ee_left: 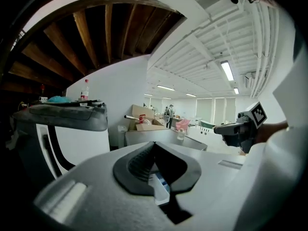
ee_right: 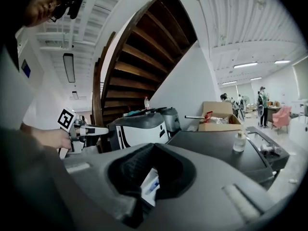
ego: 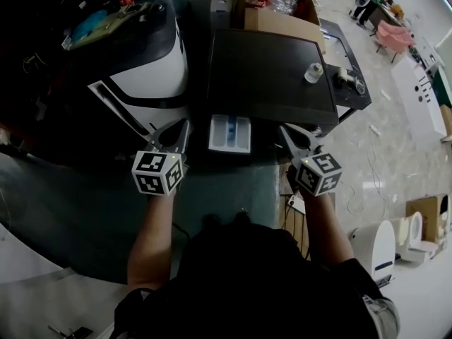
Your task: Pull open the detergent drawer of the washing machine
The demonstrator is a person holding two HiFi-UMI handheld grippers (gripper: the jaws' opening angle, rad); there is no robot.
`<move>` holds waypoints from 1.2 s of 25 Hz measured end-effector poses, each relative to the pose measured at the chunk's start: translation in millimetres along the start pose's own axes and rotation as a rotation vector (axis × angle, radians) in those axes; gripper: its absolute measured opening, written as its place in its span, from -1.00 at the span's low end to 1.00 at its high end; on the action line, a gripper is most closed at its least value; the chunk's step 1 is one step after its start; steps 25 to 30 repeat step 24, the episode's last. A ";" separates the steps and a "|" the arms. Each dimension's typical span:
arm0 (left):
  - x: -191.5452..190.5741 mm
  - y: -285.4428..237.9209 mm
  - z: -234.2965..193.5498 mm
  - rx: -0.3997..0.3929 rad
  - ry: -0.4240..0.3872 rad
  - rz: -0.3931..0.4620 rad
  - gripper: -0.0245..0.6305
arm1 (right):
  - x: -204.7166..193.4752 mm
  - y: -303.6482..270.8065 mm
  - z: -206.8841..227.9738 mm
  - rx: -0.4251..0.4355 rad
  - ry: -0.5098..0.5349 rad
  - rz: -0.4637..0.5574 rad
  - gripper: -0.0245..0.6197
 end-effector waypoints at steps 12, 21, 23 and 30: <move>-1.7 1.8 10.7 0.029 0.002 0.005 -0.89 | -2.9 14.1 -10.4 0.047 -0.002 0.047 -0.92; -11.1 8.1 24.7 0.008 -0.008 0.007 -0.89 | -4.6 18.4 -22.3 0.064 -0.002 0.064 -0.92; -10.9 9.7 24.4 0.009 -0.011 0.008 -0.89 | -4.3 17.7 -24.5 0.066 0.001 0.065 -0.92; -10.8 10.6 24.0 0.009 -0.012 0.009 -0.89 | -4.1 17.3 -25.5 0.066 0.002 0.066 -0.92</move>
Point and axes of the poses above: the fingertips, and each gripper's own axes: y backward along the fingers, z to its right, x out of its top, the point moved 2 cm from there along y, backward along the fingers, and after that the axes turned 3 degrees about -x, right-handed, at the moved point
